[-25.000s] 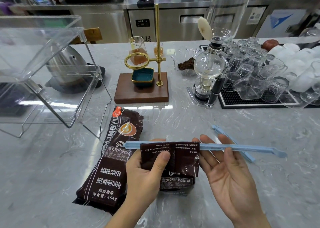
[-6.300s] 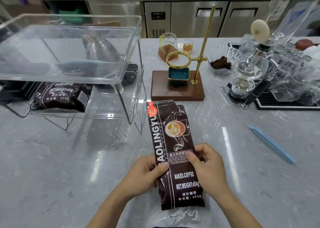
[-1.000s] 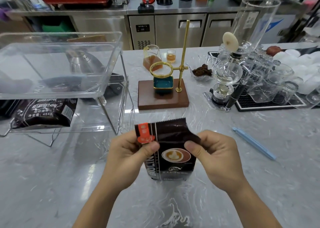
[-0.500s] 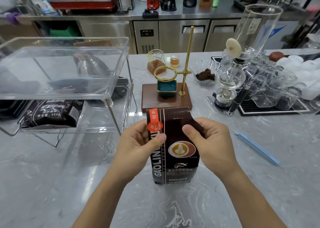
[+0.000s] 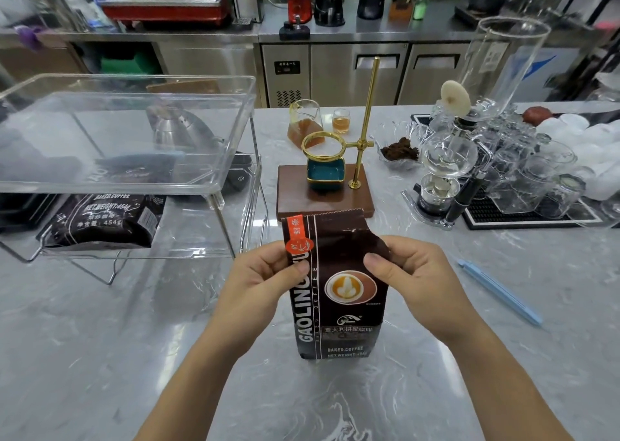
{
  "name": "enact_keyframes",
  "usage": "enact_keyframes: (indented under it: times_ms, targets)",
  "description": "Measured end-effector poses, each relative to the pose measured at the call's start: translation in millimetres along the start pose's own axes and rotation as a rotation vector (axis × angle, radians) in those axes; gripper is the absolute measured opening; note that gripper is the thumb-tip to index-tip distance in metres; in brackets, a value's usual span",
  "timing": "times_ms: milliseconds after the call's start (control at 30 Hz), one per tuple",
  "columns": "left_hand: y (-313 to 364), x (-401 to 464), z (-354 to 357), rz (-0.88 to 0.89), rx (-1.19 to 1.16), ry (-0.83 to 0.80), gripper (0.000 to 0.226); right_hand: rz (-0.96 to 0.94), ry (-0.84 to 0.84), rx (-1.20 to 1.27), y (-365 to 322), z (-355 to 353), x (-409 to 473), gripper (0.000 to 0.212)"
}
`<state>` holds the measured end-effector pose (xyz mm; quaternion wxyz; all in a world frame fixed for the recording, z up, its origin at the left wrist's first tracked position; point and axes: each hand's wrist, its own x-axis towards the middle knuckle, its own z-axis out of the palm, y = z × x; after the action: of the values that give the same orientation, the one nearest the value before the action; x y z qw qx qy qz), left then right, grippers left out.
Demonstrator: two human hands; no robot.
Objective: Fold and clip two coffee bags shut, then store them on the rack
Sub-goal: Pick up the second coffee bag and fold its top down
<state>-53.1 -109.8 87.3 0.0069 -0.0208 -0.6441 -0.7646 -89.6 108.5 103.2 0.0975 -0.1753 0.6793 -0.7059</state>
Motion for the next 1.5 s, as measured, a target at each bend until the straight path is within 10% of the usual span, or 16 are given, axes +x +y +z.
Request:
enact_keyframes:
  times_ms: [833,1200,1500]
  targets:
    - [-5,-13,-13,-0.097,-0.058,-0.054,0.034,0.048,-0.07,0.236,16,-8,-9,0.051]
    - [20,-15,-17,-0.058,-0.182,-0.229,0.032,-0.047,-0.036,0.027,-2,1,-28,0.023]
    - [25,-17,8,-0.084,0.367,-0.184,0.026,-0.016,-0.074,-0.044,3,0,-38,0.047]
